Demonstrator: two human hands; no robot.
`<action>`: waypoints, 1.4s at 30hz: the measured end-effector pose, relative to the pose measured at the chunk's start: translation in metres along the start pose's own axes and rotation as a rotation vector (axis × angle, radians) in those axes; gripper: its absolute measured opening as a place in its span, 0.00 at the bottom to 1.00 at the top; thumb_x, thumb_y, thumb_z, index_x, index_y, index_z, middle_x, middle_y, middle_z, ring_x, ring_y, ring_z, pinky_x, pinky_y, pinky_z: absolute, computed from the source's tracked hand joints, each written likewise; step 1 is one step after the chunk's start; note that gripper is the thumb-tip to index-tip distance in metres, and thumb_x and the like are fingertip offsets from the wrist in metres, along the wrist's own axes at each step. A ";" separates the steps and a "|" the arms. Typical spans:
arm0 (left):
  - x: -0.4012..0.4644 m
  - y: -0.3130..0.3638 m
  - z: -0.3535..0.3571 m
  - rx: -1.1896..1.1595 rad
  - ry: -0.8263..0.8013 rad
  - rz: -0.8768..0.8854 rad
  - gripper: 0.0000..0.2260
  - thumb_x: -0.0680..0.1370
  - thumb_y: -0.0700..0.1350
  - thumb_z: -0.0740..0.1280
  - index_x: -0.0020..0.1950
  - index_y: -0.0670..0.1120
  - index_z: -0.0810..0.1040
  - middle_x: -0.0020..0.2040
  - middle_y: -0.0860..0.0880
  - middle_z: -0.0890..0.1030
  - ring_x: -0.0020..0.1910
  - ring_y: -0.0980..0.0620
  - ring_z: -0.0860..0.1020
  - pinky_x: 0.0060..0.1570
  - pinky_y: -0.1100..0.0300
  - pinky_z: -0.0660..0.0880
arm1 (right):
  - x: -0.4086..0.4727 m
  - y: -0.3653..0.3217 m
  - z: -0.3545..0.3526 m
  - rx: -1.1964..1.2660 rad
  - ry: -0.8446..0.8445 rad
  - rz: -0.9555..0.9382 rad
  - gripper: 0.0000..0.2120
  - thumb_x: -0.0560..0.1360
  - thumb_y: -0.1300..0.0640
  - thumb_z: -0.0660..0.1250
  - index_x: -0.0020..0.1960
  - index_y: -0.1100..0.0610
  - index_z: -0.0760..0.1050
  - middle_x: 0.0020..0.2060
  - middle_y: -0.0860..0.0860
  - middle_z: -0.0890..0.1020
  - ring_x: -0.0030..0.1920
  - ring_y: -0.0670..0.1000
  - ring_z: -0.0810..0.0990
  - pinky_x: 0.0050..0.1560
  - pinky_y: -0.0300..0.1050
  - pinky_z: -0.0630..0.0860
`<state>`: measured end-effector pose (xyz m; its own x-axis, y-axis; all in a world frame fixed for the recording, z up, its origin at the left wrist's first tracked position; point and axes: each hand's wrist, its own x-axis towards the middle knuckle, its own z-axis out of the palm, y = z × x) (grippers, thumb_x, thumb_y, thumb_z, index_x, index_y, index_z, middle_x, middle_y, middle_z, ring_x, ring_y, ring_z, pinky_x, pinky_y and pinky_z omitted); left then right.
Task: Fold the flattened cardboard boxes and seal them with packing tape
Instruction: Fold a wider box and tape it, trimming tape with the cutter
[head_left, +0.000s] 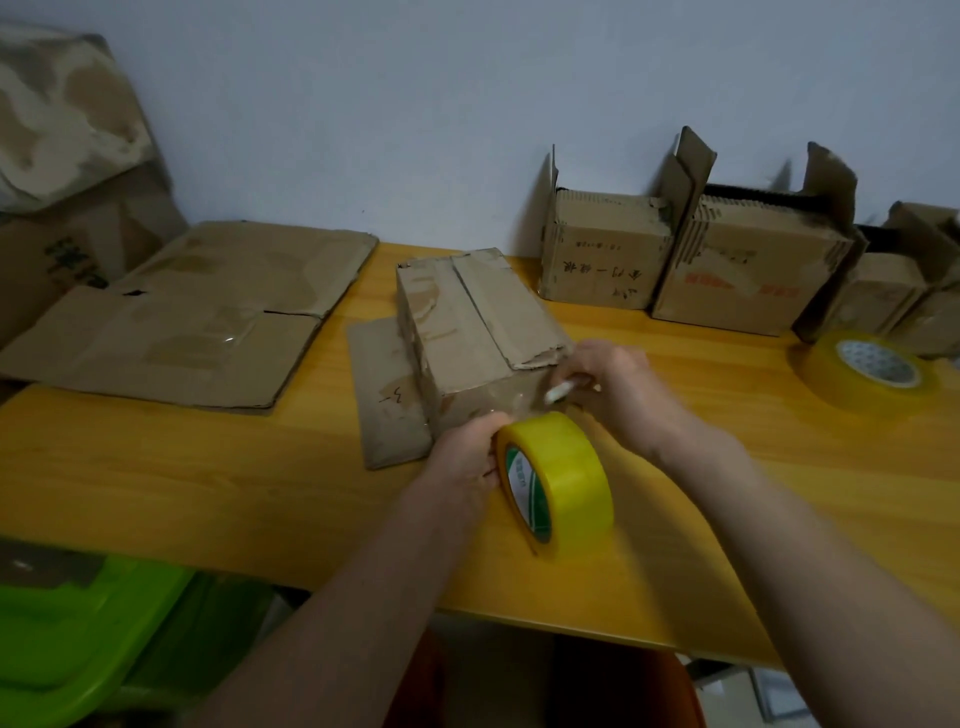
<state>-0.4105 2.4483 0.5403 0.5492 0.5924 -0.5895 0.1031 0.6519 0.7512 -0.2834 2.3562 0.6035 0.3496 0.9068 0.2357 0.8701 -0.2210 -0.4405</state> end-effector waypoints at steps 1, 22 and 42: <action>0.002 -0.001 -0.002 0.008 -0.007 0.004 0.05 0.77 0.42 0.68 0.48 0.41 0.78 0.51 0.40 0.82 0.49 0.46 0.81 0.51 0.55 0.78 | -0.003 0.010 -0.004 0.013 0.021 0.064 0.07 0.70 0.66 0.73 0.44 0.56 0.81 0.43 0.50 0.81 0.46 0.53 0.78 0.47 0.51 0.76; -0.020 0.011 -0.004 0.066 -0.132 0.024 0.06 0.79 0.39 0.64 0.43 0.44 0.77 0.48 0.44 0.80 0.46 0.49 0.78 0.49 0.57 0.73 | 0.048 0.014 0.031 -0.071 -0.235 0.042 0.37 0.71 0.45 0.72 0.75 0.40 0.58 0.77 0.47 0.53 0.76 0.55 0.51 0.75 0.54 0.51; -0.067 0.005 0.017 0.525 -0.132 0.756 0.03 0.70 0.37 0.75 0.42 0.42 0.83 0.37 0.49 0.83 0.35 0.59 0.79 0.41 0.63 0.77 | -0.064 -0.019 0.009 1.122 0.253 0.433 0.12 0.75 0.65 0.67 0.35 0.58 0.72 0.38 0.54 0.78 0.44 0.49 0.77 0.47 0.40 0.74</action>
<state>-0.4329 2.4036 0.5885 0.7100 0.6929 0.1259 0.0239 -0.2023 0.9790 -0.3258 2.3054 0.5891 0.7016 0.7125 -0.0091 -0.0717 0.0579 -0.9957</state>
